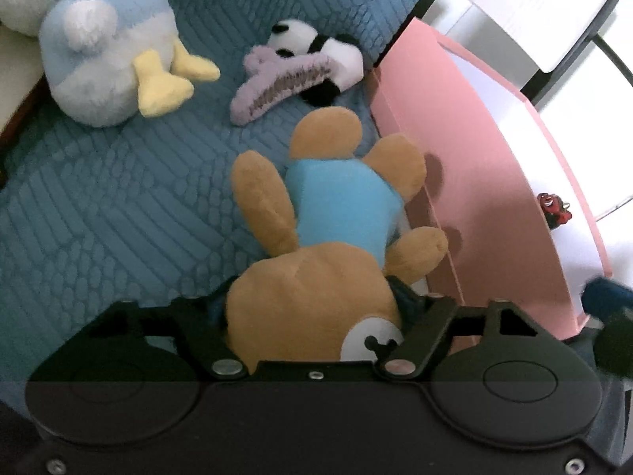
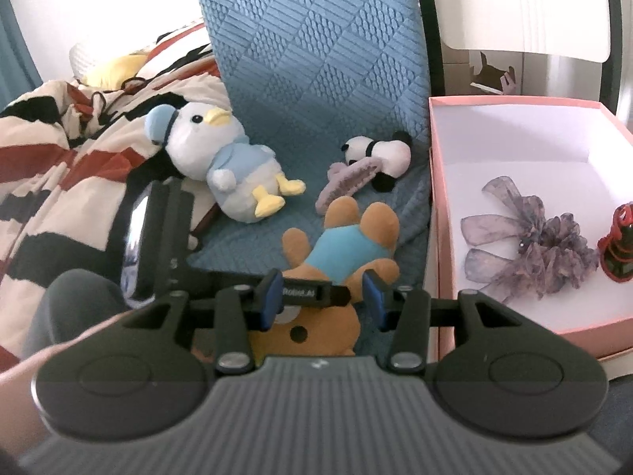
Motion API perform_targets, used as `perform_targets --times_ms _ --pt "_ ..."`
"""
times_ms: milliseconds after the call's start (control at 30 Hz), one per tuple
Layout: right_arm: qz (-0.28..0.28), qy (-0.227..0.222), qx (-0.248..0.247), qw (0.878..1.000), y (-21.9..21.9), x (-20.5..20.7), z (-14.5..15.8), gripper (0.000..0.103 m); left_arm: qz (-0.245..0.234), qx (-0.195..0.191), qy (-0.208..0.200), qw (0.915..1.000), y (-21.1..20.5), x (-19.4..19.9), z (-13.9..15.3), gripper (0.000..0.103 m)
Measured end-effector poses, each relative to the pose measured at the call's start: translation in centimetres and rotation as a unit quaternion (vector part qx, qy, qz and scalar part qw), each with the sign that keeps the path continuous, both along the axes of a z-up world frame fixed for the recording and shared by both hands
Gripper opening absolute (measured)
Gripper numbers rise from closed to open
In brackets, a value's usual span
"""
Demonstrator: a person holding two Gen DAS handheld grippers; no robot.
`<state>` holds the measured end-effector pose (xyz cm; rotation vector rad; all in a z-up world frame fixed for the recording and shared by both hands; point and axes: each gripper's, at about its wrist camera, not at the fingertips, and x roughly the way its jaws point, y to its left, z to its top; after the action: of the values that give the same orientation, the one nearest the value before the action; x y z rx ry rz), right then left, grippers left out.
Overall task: Organize objects
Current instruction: 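Lift the brown bear with the left tool while the right tool moves toward the lavender bunny, then grasp the lavender bunny plush with the right tool while the left tool holds the bear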
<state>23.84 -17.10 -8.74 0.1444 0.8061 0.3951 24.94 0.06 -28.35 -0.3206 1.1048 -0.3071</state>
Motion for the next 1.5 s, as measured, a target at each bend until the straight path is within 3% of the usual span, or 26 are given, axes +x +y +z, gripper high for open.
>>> perform_targets --times_ms 133,400,467,500,533,767,1067,1200,1400,1467,1500 --pt "-0.015 -0.001 0.008 1.000 -0.2 1.4 0.2 0.048 0.028 0.011 -0.012 0.9995 1.1 -1.6 1.1 0.060" --pt "-0.018 0.007 0.021 1.000 2.2 7.0 -0.1 0.048 0.110 0.037 -0.036 0.9927 4.8 -3.5 3.1 0.060" --pt "-0.018 0.008 0.015 1.000 3.3 8.6 -0.4 0.055 0.119 0.047 -0.038 0.9910 5.2 -3.6 3.3 0.060" --pt "-0.020 0.009 0.014 1.000 3.9 9.7 -0.8 0.063 0.123 0.046 -0.038 0.9907 5.5 -3.7 3.4 0.060" --pt "-0.020 0.011 0.015 1.000 4.4 10.5 -1.1 0.063 0.125 0.043 -0.039 0.9905 5.7 -3.9 3.5 0.060" --pt "-0.038 0.063 0.016 0.997 7.4 16.8 -5.5 0.062 0.143 0.045 -0.037 0.9880 6.3 -3.9 3.3 0.060" --pt "-0.047 0.115 -0.015 0.992 10.3 22.4 -10.9 0.048 0.171 0.031 -0.024 0.9845 7.7 -3.1 2.5 0.061" --pt "-0.043 0.125 -0.038 0.991 11.1 23.1 -12.1 0.030 0.172 0.033 -0.023 0.9843 7.6 -3.1 2.3 0.061" --pt "-0.029 0.115 -0.062 0.991 11.1 22.5 -11.7 0.020 0.170 0.036 -0.023 0.9845 7.4 -3.2 2.3 0.061" --pt "-0.011 0.106 -0.079 0.991 11.2 21.9 -11.2 0.006 0.170 0.041 -0.018 0.9844 7.4 -3.1 2.2 0.062" --pt "0.003 0.098 -0.093 0.991 11.3 21.3 -10.9 0.006 0.174 0.045 -0.012 0.9837 7.4 -3.0 2.1 0.062"
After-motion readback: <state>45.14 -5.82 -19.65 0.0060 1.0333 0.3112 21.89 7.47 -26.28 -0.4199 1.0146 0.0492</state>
